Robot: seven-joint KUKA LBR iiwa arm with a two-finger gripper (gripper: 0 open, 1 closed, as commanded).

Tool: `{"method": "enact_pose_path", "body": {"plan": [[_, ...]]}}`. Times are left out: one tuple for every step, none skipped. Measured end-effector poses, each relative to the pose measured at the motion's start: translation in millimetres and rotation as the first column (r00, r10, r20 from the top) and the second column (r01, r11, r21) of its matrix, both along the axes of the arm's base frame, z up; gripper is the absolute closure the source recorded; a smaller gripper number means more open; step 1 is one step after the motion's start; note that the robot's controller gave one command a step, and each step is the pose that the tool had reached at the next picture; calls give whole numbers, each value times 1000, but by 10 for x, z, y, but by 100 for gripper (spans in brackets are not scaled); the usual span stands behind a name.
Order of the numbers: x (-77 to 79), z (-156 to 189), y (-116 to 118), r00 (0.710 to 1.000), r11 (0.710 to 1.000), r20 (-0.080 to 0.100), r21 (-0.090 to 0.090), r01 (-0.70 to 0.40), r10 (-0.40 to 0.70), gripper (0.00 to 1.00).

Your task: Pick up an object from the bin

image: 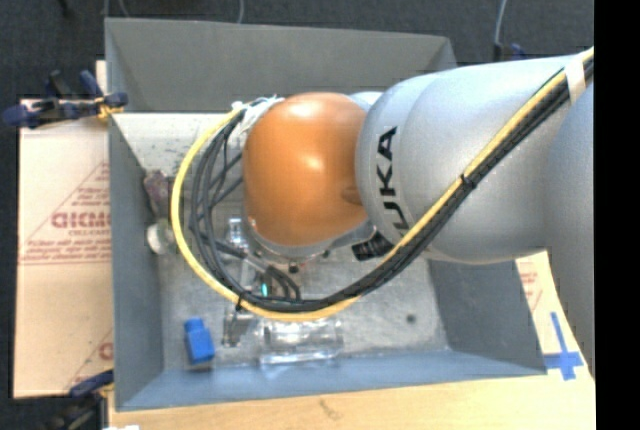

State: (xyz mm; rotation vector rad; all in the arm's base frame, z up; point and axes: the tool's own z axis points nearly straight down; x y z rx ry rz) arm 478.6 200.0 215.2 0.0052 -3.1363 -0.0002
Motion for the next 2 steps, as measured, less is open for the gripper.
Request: {"method": "enact_pose_path", "body": {"plan": [[-2,-1193,-189,966,966,15,0,-258,258,0],[126,-1390,302,915,915,19,-2,-403,403,0]]}}
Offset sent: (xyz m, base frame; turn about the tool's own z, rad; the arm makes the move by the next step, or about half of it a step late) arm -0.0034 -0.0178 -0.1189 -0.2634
